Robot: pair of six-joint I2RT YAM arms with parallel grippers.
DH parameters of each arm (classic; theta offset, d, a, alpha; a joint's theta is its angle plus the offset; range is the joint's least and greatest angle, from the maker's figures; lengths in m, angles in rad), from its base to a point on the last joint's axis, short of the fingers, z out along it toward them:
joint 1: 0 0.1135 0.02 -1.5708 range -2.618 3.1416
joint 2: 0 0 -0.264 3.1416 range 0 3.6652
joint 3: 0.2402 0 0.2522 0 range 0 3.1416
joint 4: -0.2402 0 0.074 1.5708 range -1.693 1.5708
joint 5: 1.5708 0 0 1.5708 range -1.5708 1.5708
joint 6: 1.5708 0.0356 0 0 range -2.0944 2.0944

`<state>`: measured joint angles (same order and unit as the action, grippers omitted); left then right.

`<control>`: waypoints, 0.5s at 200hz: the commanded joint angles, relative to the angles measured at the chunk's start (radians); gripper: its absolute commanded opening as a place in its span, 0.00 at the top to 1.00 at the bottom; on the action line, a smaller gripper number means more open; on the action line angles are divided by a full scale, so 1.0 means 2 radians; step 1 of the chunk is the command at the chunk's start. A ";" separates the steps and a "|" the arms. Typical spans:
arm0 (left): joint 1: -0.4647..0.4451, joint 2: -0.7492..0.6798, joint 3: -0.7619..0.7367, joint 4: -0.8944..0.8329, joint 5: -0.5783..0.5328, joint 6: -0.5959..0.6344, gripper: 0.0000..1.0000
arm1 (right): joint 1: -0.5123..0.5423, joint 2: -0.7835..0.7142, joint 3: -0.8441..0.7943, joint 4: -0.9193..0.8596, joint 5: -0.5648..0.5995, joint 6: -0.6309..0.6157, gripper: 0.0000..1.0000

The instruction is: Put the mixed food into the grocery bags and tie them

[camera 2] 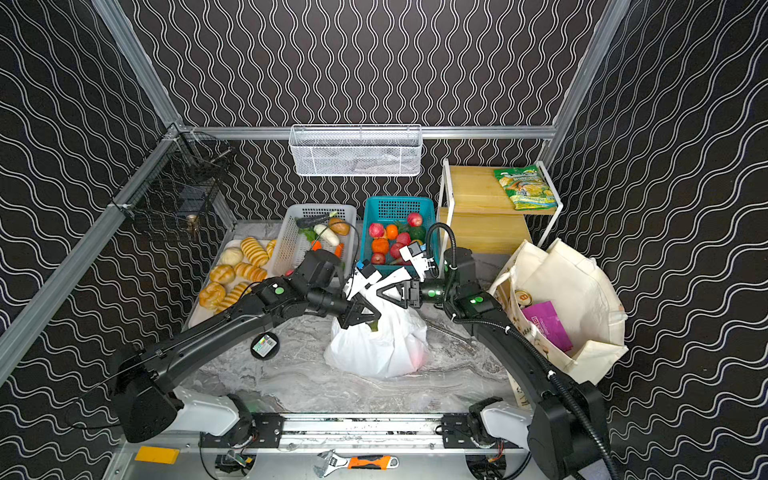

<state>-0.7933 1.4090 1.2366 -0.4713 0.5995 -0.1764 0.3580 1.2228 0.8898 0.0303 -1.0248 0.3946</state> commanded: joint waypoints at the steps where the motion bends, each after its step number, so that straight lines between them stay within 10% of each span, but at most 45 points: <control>1: 0.000 -0.003 -0.002 0.002 0.014 0.005 1.00 | 0.001 0.010 0.008 0.029 0.005 0.012 0.30; 63: 0.000 0.003 0.002 -0.016 -0.001 0.016 1.00 | 0.010 0.023 0.013 0.034 -0.009 0.007 0.32; 100: 0.000 0.004 0.008 -0.033 -0.013 0.030 1.00 | 0.011 0.025 0.013 0.032 0.000 0.005 0.60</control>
<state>-0.7933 1.4143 1.2419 -0.5079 0.5861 -0.1516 0.3786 1.2739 0.9089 0.0795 -1.0290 0.4202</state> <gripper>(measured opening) 0.048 0.485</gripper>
